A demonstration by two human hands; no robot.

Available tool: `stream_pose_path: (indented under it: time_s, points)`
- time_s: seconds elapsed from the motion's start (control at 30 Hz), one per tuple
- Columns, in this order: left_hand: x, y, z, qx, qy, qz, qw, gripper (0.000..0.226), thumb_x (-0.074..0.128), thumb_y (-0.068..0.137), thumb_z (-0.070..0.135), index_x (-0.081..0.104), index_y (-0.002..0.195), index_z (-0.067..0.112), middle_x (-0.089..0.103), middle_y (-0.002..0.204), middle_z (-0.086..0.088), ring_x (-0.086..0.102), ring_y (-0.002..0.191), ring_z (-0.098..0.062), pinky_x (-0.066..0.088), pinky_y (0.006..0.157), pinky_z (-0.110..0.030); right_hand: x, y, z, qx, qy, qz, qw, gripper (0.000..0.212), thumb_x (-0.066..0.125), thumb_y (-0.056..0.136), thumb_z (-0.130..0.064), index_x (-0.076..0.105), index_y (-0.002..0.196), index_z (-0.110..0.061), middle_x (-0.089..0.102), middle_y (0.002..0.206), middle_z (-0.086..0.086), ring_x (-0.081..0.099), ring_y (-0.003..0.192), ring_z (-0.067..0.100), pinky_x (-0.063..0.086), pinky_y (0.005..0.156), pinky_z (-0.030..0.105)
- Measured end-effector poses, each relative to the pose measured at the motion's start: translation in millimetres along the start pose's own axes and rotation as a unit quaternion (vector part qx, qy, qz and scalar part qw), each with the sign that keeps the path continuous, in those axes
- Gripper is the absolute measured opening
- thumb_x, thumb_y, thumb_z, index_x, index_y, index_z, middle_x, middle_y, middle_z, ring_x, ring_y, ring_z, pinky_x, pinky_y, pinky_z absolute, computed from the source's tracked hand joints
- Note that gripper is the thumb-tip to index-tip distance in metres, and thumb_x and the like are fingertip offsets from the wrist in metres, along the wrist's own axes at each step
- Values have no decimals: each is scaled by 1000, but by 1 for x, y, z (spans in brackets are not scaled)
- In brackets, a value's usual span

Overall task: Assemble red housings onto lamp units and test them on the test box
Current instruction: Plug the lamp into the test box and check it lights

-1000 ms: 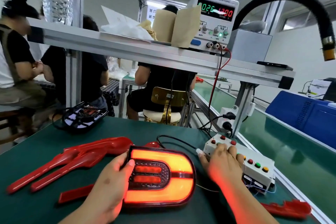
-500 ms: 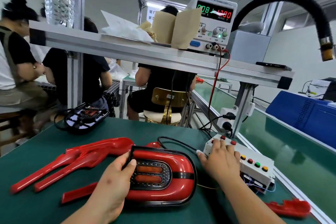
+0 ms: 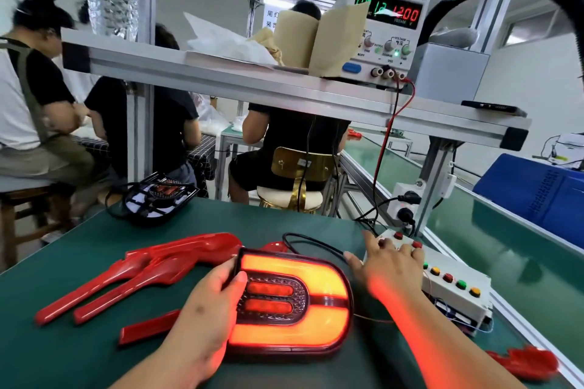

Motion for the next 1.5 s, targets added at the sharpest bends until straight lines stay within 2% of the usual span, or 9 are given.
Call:
stream_pose_path:
  time_s: [0.27, 0.57, 0.73, 0.97, 1.07, 1.17, 1.27, 1.37, 1.5]
  points:
    - [-3, 3, 1, 13, 13, 6, 1000, 31, 42, 103, 10, 70, 111, 24, 76, 101, -11, 73, 92, -28, 57, 74, -42, 2, 6, -2, -1, -10, -18, 1000, 87, 6, 84, -81, 30, 146, -25, 52, 141, 5, 42, 129, 37, 20, 100, 50]
    - [-1, 1, 3, 11, -1, 0, 1000, 29, 42, 103, 12, 68, 112, 23, 76, 98, -12, 74, 88, -29, 59, 62, -37, -1, 2, 0, -3, -7, -24, 1000, 87, 8, 83, -81, 35, 141, -22, 53, 139, 6, 40, 129, 38, 18, 102, 50]
    - [-4, 4, 0, 16, 9, 5, 1000, 29, 43, 103, 12, 67, 115, 24, 76, 100, -10, 74, 90, -29, 59, 68, -42, -2, -1, 3, -15, -13, -48, 999, 90, 10, 83, -82, 30, 146, -21, 45, 148, 7, 35, 134, 40, 17, 108, 52]
    - [-5, 5, -7, 27, 3, 17, 999, 29, 45, 103, 13, 63, 123, 25, 70, 118, -10, 66, 108, -30, 46, 101, -55, -25, -1, 26, -20, 102, -113, 988, 81, 29, 81, -82, 34, 139, -26, 54, 138, 7, 47, 129, 30, 23, 110, 48]
    - [-8, 6, -8, 32, 1, 22, 999, 41, 51, 101, 19, 49, 142, 20, 58, 137, -8, 55, 125, -29, 38, 110, -54, -33, -12, 52, 29, 100, -68, 992, 71, 34, 86, -71, 38, 134, -19, 62, 127, 5, 54, 122, 24, 26, 105, 45]
    - [-8, 7, -8, 33, -11, 15, 999, 44, 53, 100, 20, 46, 144, 20, 54, 141, -9, 51, 129, -32, 36, 111, -55, -29, -32, 82, 88, 49, -11, 995, 64, 31, 87, -71, 49, 120, -20, 65, 120, -1, 52, 120, 21, 27, 99, 43]
    - [-8, 8, -9, 35, -12, 17, 999, 39, 51, 101, 17, 51, 140, 20, 62, 132, -8, 60, 119, -29, 43, 106, -53, -19, -49, 95, 106, 41, -10, 993, 72, 27, 84, -77, 53, 118, -19, 63, 121, -2, 47, 125, 17, 23, 104, 43]
    - [-7, 11, -9, 14, -7, 11, 1000, 27, 44, 103, 13, 63, 117, 26, 75, 104, -11, 73, 94, -29, 56, 81, -46, -13, -55, 97, 112, 60, -26, 992, 81, 26, 82, -81, 52, 124, -16, 60, 128, 3, 43, 131, 19, 19, 109, 45]
    - [-8, 13, -10, 7, -20, 7, 1000, 29, 41, 104, 12, 65, 116, 24, 75, 102, -15, 73, 92, -35, 57, 80, -51, -9, -57, 100, 129, 112, -32, 985, 91, 23, 79, -86, 50, 127, -14, 58, 131, 3, 40, 136, 17, 13, 115, 48]
Point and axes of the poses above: each hand's wrist, its own y-axis towards the middle knuckle, its own x-axis out of the palm, z = x × y, the point moved 2 cm from there along y, towards the middle knuckle
